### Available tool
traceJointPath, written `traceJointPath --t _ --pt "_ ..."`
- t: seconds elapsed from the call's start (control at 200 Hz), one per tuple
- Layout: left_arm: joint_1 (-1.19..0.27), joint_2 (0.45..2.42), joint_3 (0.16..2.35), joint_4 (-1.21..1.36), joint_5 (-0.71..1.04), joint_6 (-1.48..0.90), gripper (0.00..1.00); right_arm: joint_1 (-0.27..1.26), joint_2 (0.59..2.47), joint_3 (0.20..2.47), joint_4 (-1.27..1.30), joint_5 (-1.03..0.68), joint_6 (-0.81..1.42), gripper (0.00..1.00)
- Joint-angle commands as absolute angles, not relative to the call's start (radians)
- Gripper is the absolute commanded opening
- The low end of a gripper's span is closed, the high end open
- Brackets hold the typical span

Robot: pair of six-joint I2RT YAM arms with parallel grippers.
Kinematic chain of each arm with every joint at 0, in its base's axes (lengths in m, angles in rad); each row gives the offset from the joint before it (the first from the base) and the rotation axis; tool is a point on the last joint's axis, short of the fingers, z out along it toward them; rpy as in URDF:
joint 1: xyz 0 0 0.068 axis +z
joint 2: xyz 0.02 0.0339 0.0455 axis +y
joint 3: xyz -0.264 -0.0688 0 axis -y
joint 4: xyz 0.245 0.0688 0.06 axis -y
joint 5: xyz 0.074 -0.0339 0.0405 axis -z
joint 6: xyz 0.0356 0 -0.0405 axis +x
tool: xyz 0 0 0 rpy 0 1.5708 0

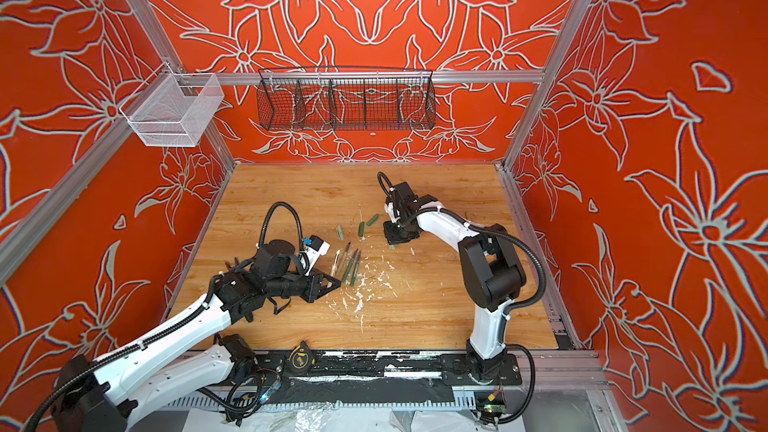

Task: Insert the pens into the pen caps
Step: 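Carry the mint cap toward the pen nib held by the left gripper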

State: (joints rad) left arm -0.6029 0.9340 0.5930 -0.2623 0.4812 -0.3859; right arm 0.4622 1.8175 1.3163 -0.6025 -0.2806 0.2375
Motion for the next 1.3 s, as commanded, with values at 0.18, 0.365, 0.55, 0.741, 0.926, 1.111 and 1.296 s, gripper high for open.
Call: traceJointPath --t 0.18,0.365,0.55,0.741,0.926,1.111,1.296 --pt "-0.611 1.12 0.534 -0.016 0.557 -0.421 0.0 0.467 1.652 1.146 -0.409 -0.339 0.347 0.01" --pt "-0.654 1.243 0.532 0.112 0.555 -0.456 0.0 0.477 1.603 1.074 -0.309 -0.363 0.47 0.01" --pt "-0.692 1.345 0.513 0.278 0.542 -0.529 0.0 0.511 1.575 1.037 -0.231 -0.343 0.582 0.01" --pt "-0.697 1.42 0.514 0.349 0.514 -0.583 0.0 0.547 1.544 0.981 -0.16 -0.293 0.693 0.01" --pt "-0.704 1.458 0.514 0.39 0.517 -0.601 0.0 0.58 1.498 0.904 -0.063 -0.25 0.791 0.01" --pt "-0.706 1.465 0.503 0.396 0.544 -0.584 0.0 0.593 1.479 0.864 0.021 -0.266 0.841 0.01" --pt "-0.707 1.433 0.501 0.336 0.561 -0.538 0.0 0.6 1.467 0.833 0.104 -0.28 0.89 0.01"
